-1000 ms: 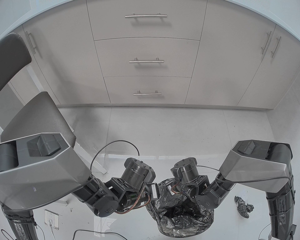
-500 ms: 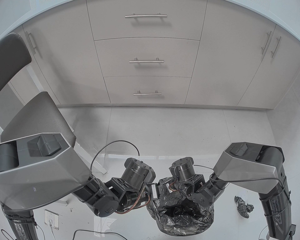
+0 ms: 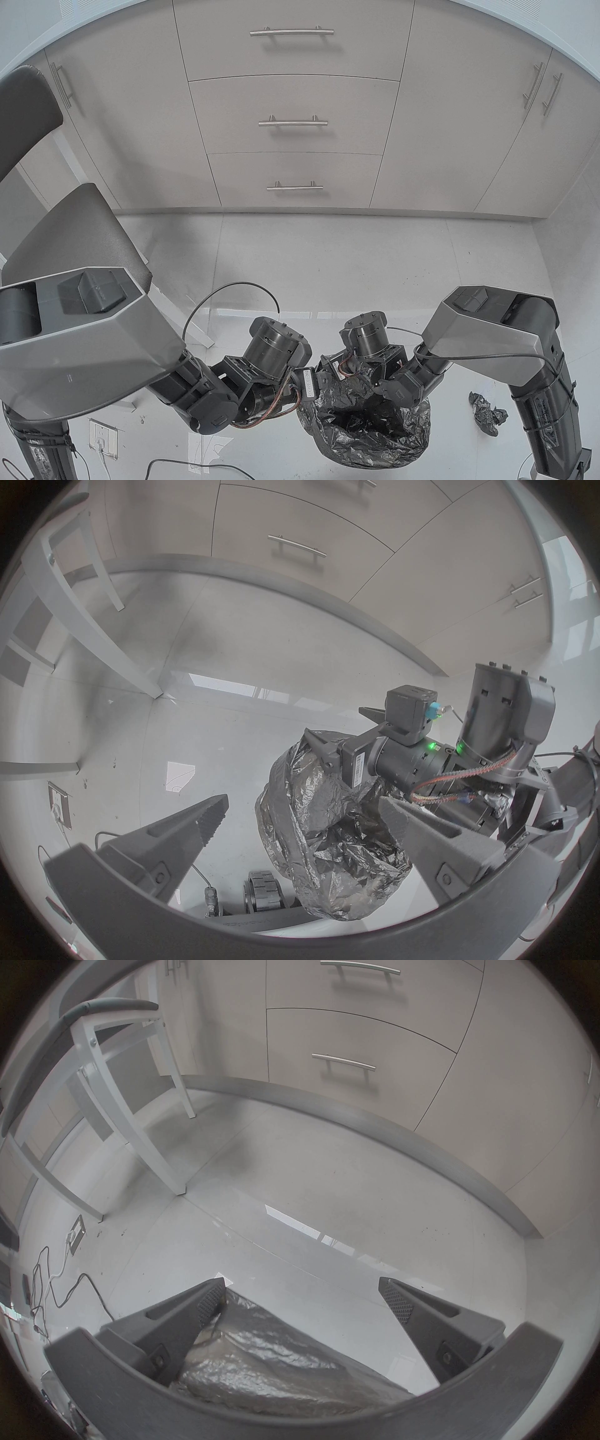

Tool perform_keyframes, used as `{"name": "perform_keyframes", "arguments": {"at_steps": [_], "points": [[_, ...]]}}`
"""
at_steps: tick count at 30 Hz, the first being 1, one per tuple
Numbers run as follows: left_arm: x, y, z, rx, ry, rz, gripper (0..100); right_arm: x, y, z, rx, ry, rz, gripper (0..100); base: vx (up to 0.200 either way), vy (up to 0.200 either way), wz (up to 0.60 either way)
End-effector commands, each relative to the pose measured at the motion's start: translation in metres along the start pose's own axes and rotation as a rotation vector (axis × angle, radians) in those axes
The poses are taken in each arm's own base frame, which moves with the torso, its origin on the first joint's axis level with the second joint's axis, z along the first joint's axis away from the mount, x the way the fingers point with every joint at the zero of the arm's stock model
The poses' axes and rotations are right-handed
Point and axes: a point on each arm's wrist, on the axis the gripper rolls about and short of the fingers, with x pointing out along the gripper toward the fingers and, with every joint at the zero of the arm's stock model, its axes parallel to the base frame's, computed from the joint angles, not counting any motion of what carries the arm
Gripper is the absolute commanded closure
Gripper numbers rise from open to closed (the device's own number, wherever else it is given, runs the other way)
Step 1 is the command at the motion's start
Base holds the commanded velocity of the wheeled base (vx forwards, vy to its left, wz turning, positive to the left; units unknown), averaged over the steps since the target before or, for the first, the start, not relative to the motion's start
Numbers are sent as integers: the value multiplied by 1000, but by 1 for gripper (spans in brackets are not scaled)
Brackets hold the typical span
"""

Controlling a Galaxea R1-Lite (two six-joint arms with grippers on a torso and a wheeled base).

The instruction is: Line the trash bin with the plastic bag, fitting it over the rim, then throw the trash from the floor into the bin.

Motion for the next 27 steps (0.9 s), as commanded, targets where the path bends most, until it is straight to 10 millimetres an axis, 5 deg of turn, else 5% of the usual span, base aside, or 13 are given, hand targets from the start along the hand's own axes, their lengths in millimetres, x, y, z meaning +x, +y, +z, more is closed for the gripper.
{"name": "perform_keyframes", "arguments": {"at_steps": [1,9,19,27], "points": [[0,0,0,0,0,0,0,-2,-2,8,11,-23,-3,0,0,0,0],[0,0,0,0,1,1,0,-40,-11,30,41,-66,8,0,0,0,0],[0,0,0,0,1,1,0,-98,-35,-21,21,78,16,0,0,0,0],[0,0,-1,0,2,2,0,-104,-43,-44,27,99,1,0,0,0,0]]}}
